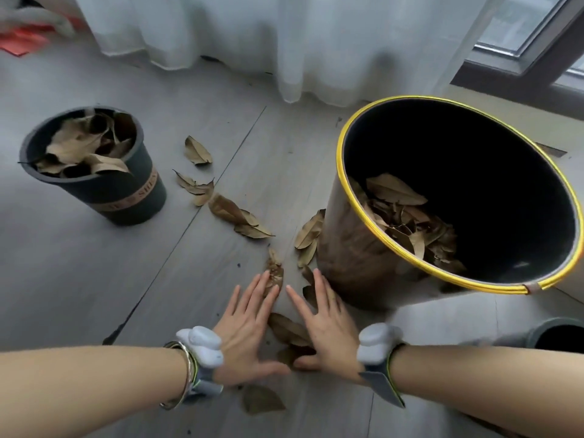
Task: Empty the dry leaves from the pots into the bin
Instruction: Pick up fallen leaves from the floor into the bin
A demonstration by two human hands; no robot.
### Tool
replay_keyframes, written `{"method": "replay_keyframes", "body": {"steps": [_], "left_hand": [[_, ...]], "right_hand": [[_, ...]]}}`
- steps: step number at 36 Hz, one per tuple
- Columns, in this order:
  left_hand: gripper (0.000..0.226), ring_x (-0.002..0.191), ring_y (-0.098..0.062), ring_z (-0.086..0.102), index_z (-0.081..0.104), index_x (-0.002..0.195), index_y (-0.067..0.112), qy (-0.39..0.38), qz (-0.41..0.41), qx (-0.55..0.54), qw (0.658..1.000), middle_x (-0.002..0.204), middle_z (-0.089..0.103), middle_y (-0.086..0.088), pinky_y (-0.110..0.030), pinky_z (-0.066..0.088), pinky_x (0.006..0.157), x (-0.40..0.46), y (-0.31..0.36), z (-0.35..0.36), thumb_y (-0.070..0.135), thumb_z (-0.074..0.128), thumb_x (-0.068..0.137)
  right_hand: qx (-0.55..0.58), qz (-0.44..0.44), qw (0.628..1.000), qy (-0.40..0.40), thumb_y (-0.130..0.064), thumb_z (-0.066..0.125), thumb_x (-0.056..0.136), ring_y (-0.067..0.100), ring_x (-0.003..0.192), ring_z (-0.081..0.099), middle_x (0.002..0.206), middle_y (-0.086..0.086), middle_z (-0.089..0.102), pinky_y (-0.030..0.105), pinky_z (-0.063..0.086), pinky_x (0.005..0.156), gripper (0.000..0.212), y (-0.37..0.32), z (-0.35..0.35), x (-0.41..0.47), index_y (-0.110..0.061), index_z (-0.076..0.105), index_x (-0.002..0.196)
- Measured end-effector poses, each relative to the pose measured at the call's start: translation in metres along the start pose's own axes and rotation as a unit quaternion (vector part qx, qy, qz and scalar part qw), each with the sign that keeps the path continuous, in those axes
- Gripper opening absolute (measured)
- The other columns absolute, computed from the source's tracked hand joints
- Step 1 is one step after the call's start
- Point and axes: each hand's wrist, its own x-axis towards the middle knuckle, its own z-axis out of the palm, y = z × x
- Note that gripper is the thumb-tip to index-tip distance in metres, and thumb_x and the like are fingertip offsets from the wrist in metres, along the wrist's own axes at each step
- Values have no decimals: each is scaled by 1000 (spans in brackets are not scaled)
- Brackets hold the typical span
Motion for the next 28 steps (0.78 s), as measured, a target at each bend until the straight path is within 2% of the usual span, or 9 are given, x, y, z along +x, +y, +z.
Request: {"method": "replay_keyframes", "body": {"steps": [2,5,8,14,17,20,22,25,28], "left_hand": [[126,143,-18,-22,-9,151,15,4,24,-35,999,156,-24,-4,-41,-7,118,-3,-1,1,92,39,64],[136,139,-18,-35,-19,149,13,-20,69,-18,997,151,-38,-4,-38,-19,113,-3,-2,-5,92,44,59],[141,135,-22,-42,-27,146,12,-57,100,16,993,147,-42,-10,-45,-28,111,1,-3,-4,90,49,56],[141,139,-33,-33,-23,147,13,-32,73,55,995,152,-33,-15,-51,-21,109,16,-11,2,88,51,54],[139,138,-30,-36,-30,144,21,-33,68,45,996,150,-37,-11,-50,-22,109,22,-15,1,87,52,55],[136,140,-28,-33,-37,139,29,-28,55,23,998,152,-35,-8,-51,-13,115,27,-20,0,86,54,56],[134,142,-26,-28,-38,137,32,-45,43,8,998,151,-36,-7,-46,-7,118,33,-24,-5,82,58,59],[125,146,-26,-17,-22,146,34,-69,33,-10,997,153,-31,-10,-36,2,120,45,-27,-15,75,63,63],[110,147,-25,-12,2,151,30,-76,25,-35,996,156,-21,-11,-36,16,121,52,-26,-20,67,65,70]], "right_hand": [[11,2,1000,7,-50,69,76,34,142,-25,147,19,-39,42,4,120,117,-1,-3,5,-31,-22,147],[28,-1,999,17,-49,72,75,32,143,-24,148,17,-38,42,9,119,118,1,-8,12,-34,-20,147],[28,-7,1000,3,-50,73,73,32,143,-25,149,15,-38,43,11,118,120,2,-10,19,-35,-19,148],[25,-10,1000,-3,-51,73,72,31,145,-16,152,12,-32,43,15,118,120,5,-9,20,-31,-16,149],[25,-10,1000,1,-53,72,72,31,146,-8,154,11,-28,42,19,116,119,8,-8,17,-30,-15,149],[11,-13,1000,5,-56,70,72,31,145,-4,155,9,-24,43,18,115,117,9,-4,10,-30,-12,150],[2,-19,1000,2,-56,69,73,31,145,-3,155,9,-23,44,16,115,113,8,-2,6,-30,-9,150],[21,-30,999,4,-49,70,76,31,144,-1,155,8,-17,42,16,117,104,8,1,3,-31,-1,150],[67,-42,997,13,-39,69,80,29,142,8,153,7,-3,38,24,115,89,6,3,1,-30,13,149]]}}
